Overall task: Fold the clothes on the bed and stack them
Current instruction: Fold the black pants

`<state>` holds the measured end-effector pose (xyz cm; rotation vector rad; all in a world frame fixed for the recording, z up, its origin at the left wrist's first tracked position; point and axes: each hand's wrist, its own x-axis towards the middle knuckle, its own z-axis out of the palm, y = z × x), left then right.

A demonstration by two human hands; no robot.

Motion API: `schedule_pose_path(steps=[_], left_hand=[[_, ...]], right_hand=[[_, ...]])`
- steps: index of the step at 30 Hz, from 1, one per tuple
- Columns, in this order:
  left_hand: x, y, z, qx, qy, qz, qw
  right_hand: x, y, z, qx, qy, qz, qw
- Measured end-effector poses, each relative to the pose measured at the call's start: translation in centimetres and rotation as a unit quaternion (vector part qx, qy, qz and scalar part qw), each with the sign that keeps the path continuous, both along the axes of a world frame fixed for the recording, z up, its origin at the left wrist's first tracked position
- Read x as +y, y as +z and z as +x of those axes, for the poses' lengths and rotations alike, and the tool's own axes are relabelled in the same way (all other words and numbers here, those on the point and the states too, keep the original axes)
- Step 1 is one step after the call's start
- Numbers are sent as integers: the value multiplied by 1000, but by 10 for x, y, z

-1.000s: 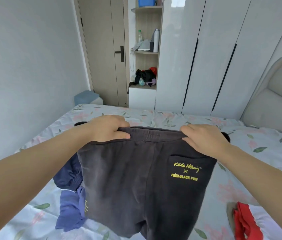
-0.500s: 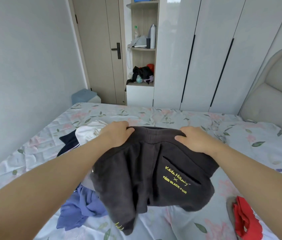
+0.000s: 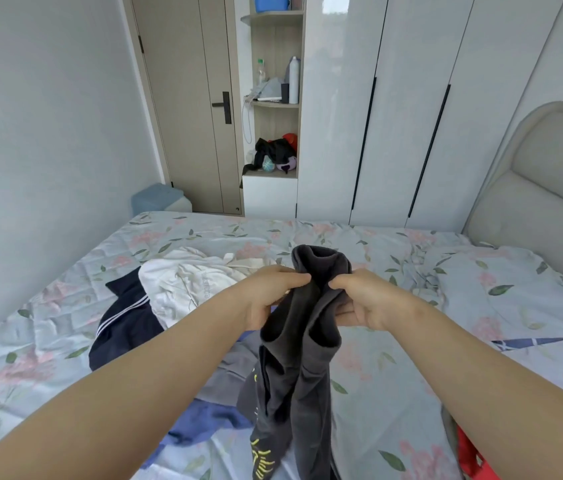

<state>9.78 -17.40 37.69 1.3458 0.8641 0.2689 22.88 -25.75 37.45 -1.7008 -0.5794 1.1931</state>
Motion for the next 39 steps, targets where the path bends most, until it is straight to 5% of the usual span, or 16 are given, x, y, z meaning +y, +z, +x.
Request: schedule_pose_path(steps=[4, 9, 13, 15, 17, 20, 25, 29, 31, 35, 39], left_hand=[[-7, 2, -6, 15, -119, -8, 993], [-19, -4, -2, 83, -167, 191, 964], [-15, -5, -7, 180, -168, 260, 934], [-8, 0, -11, 185, -166, 273, 929], [0, 6, -18, 172, -168, 278, 930], [15, 19, -31, 149, -201, 280, 927], [35, 44, -46, 126, -274, 330, 895], [44, 53, -54, 157, -308, 470, 812], [46, 54, -54, 198, -312, 517, 772], [40, 55, -52, 295, -272, 597, 695], [43, 46, -55, 297, -235, 640, 668]], right_hand=[[-1, 0, -3, 37, -46, 11, 998], [0, 1, -12, 74, -57, 21, 995], [-6, 2, -15, 76, -28, 8, 997], [-8, 1, -12, 42, -12, -13, 999], [-9, -2, -6, -125, 11, -25, 992], [-16, -4, 6, -465, 79, 44, 880], [-18, -5, 24, -581, 302, 27, 755], [-12, 4, 34, -683, 291, -25, 670], [-9, 12, 34, -684, 245, 6, 687], [-5, 22, 25, -595, 155, 69, 785], [-13, 26, 24, -440, 81, 149, 882]])
